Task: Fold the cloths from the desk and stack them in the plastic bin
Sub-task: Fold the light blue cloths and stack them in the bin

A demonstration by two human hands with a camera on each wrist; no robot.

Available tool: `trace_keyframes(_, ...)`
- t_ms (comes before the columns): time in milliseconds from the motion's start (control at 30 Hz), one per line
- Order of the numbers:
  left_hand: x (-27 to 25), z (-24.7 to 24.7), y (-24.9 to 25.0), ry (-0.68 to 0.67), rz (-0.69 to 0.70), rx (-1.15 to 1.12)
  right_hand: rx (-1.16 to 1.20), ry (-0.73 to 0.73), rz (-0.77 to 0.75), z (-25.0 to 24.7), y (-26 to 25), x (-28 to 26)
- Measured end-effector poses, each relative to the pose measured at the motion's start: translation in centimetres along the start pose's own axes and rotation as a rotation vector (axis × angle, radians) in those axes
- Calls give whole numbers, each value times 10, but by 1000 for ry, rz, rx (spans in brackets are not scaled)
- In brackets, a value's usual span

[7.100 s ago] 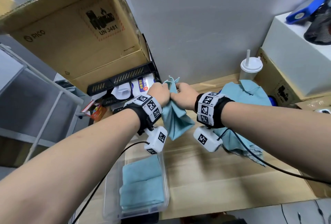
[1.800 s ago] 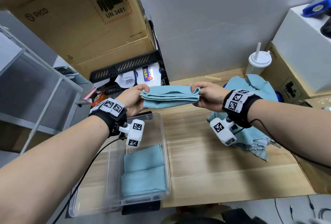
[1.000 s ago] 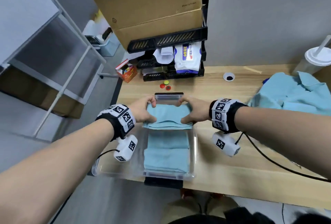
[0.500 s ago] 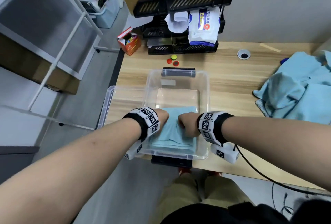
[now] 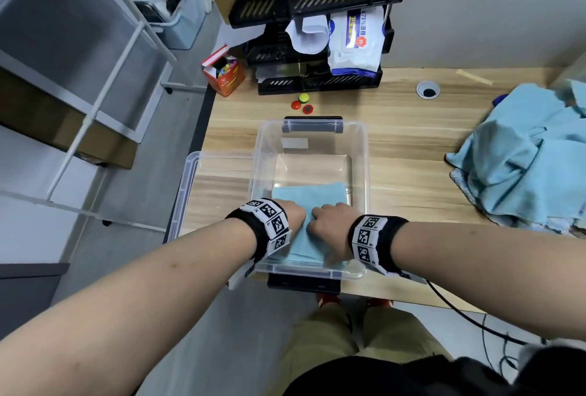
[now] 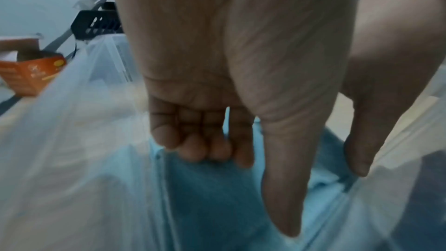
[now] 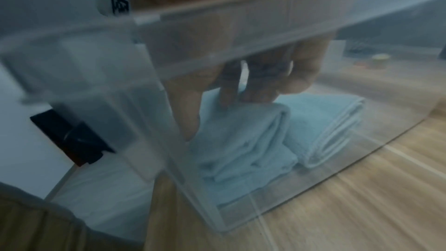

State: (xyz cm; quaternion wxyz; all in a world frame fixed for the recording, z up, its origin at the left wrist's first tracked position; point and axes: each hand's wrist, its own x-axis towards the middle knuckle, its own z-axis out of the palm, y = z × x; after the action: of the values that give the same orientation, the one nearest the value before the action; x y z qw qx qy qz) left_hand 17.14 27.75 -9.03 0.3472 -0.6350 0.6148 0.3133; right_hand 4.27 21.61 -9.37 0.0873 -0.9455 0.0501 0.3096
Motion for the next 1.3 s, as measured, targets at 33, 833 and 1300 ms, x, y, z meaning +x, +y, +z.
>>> trace_keyframes(33,0,2,1,-24,3,-18,-8,-5,1,0,0,-1)
trace_keyframes(833,7,-11,0,-296,50,-306,114,-144,-126,-10,6,-6)
trace_keyframes(1300,1,-166,22,228,-49,-248,363,402,112,-54,103,-98)
